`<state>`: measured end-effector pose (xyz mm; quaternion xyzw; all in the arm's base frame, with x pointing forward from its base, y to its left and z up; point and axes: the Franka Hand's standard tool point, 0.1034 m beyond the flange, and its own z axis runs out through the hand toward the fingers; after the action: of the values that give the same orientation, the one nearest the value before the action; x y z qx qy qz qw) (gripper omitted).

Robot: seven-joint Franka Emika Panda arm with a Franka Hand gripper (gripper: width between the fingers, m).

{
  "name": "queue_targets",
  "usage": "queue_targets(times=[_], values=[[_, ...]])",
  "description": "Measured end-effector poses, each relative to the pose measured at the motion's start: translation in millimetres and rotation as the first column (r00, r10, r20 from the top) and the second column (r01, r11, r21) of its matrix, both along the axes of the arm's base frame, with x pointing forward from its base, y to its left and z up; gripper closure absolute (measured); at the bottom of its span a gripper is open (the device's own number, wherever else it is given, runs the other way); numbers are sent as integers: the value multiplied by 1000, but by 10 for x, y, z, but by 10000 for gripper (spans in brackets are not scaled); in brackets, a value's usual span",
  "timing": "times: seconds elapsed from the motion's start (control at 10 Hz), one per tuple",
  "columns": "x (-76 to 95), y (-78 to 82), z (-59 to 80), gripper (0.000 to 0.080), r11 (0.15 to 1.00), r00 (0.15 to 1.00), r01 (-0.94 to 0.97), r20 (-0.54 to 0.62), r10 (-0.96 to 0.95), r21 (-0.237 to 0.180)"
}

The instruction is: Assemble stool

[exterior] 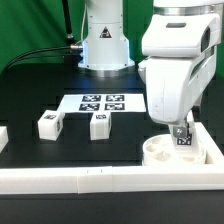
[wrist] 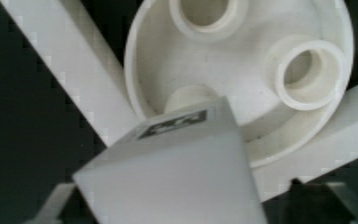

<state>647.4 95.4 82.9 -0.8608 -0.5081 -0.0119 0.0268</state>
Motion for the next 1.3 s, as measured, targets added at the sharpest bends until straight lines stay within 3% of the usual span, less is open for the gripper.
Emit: queue_targets(times=[0.1,0.2,0.4,0.7,1.0,1.2,1.3], values=[[0,-31,-5,372,1000,1000,-7,-2,7,0],[0,-33,-5,463,1000,1000,12,-3,-12,0],[0,-37,-6,463,999,999,45,-5,-45,0],[0,-31,-9,463,968,968,250,-17,-250,0],[19,24,-19,462,817,817,576,-16,-576,4],[5,65,-23,462,662,662,749,-21,-749,8],[-5,93,-26,462,544,544,839,-29,-839,5]])
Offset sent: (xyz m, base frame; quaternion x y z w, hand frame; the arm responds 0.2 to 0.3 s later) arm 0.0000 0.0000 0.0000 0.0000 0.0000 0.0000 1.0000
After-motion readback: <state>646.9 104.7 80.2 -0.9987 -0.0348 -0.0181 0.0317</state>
